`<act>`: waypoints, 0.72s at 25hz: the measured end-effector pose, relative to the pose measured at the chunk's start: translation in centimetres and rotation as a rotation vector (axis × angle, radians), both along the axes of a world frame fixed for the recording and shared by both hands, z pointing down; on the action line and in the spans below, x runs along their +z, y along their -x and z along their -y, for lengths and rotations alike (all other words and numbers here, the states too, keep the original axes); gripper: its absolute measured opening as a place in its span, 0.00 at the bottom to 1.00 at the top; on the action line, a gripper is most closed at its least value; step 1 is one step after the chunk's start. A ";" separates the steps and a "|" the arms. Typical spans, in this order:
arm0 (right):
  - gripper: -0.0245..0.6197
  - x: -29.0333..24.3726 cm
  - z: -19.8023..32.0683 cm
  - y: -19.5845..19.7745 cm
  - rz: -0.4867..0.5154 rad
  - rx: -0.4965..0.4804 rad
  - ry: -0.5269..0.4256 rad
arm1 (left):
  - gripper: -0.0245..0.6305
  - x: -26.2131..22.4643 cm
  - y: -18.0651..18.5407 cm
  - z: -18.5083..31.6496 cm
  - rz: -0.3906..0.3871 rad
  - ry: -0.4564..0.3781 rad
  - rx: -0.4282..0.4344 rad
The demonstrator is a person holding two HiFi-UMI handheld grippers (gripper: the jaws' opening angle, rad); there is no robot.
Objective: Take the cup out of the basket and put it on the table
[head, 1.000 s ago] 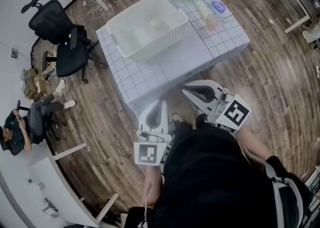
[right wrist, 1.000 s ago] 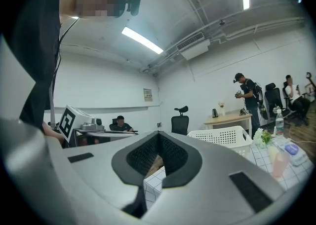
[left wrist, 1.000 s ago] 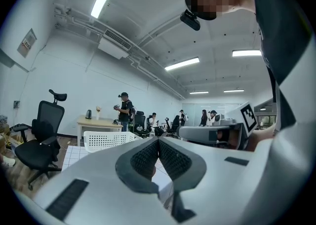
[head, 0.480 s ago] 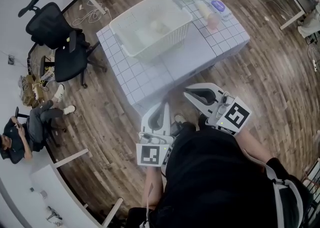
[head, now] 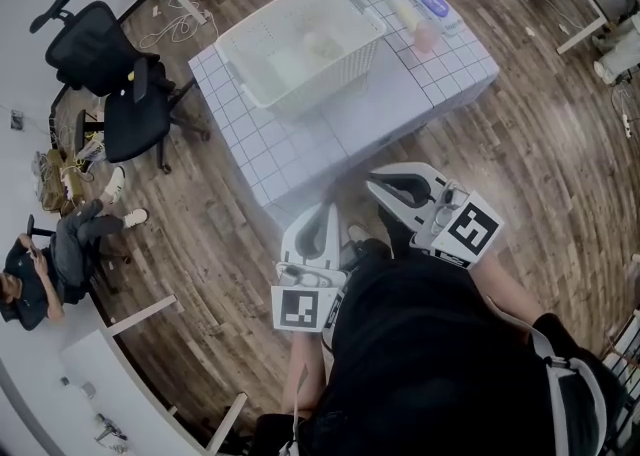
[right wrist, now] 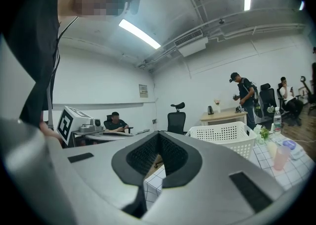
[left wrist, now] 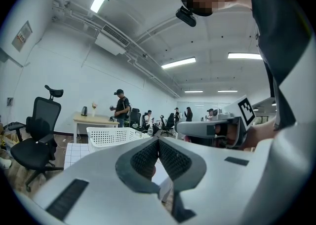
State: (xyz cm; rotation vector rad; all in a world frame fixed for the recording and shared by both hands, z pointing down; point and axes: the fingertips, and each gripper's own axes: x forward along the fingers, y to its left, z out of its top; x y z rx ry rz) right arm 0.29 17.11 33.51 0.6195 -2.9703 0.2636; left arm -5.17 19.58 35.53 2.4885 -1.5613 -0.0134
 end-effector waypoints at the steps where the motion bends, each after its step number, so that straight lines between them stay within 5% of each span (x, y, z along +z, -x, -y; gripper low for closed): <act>1: 0.06 0.0 0.1 0.0 0.000 -0.002 -0.001 | 0.05 0.0 0.0 0.2 0.001 -0.001 -0.001; 18: 0.06 0.3 7.8 -0.5 0.001 -0.055 -0.021 | 0.05 -0.8 -0.5 7.3 0.031 -0.011 -0.061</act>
